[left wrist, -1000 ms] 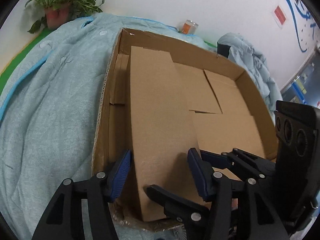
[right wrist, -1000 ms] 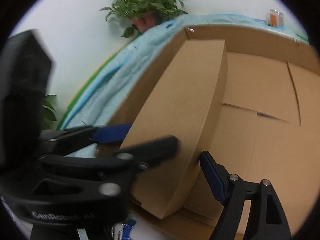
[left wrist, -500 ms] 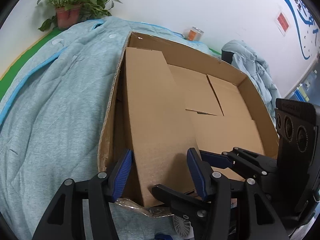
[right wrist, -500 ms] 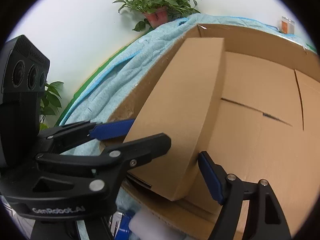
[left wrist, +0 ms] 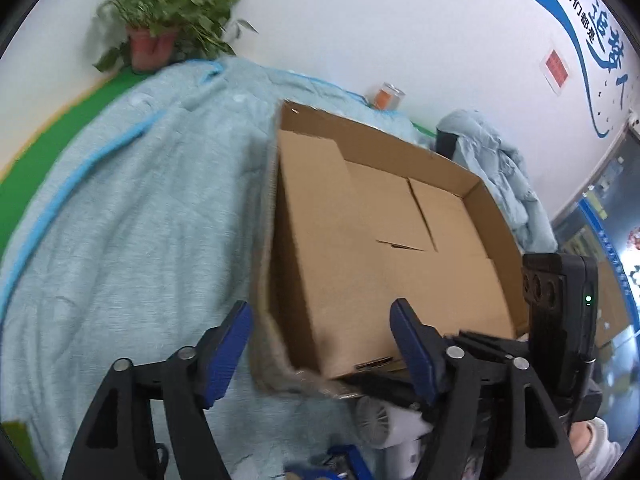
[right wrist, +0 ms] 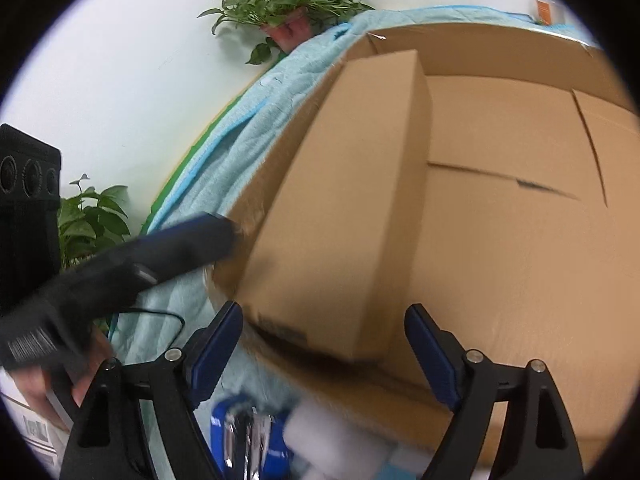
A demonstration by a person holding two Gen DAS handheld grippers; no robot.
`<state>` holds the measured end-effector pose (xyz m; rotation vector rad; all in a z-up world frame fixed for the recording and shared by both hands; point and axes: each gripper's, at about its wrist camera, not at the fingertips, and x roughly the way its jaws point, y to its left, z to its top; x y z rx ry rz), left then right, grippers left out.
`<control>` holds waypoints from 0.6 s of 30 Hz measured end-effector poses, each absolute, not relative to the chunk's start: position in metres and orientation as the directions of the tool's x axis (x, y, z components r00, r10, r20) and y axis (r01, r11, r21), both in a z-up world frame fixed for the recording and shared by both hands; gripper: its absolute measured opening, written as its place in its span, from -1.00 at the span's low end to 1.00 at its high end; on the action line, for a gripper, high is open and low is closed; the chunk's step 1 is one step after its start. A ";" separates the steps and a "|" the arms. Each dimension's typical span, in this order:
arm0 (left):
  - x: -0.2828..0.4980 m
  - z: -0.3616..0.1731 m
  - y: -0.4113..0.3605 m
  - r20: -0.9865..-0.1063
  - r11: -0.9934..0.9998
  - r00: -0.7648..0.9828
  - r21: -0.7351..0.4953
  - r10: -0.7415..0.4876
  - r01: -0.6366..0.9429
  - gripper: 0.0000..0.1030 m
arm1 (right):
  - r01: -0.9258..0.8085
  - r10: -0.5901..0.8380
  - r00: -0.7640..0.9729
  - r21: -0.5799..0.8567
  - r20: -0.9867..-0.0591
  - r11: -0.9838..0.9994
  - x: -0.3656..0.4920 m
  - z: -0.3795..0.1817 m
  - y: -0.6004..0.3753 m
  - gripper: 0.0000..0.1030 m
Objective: Organize rigid objects
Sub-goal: 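Withdraw the left tool from the box toward the remaining objects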
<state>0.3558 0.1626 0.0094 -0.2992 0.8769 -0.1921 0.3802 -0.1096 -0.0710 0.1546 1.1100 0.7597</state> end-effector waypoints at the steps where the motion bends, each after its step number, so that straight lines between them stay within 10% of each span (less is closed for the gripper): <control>1: 0.354 0.010 0.164 -0.726 0.944 0.627 -0.326 -0.281 0.045 0.35 | -0.471 0.625 0.227 0.477 -0.747 0.742 0.379 -0.071 -0.109 0.20; 5: 0.347 0.017 0.169 -0.713 0.945 0.645 -0.323 -0.274 0.044 0.35 | -0.475 0.658 0.212 0.512 -0.723 0.716 0.388 -0.077 -0.098 -0.15; 10: 0.331 0.027 0.160 -0.698 0.963 0.675 -0.261 -0.240 0.073 0.35 | -0.505 0.622 0.240 0.451 -0.745 0.736 0.384 -0.071 -0.090 -0.09; 14: 0.299 0.037 0.143 -0.654 0.974 0.727 -0.202 -0.210 0.099 0.46 | -0.512 0.570 0.339 0.362 -0.748 0.779 0.357 -0.052 -0.113 0.63; 16: 0.276 0.046 0.134 -0.623 0.982 0.763 -0.172 -0.171 0.080 0.93 | -0.507 0.505 0.455 0.252 -0.733 0.824 0.331 -0.035 -0.132 0.67; 18: 0.250 0.057 0.120 -0.585 0.982 0.794 -0.172 -0.168 0.082 0.99 | -0.468 0.443 0.547 0.180 -0.710 0.865 0.300 -0.021 -0.158 0.74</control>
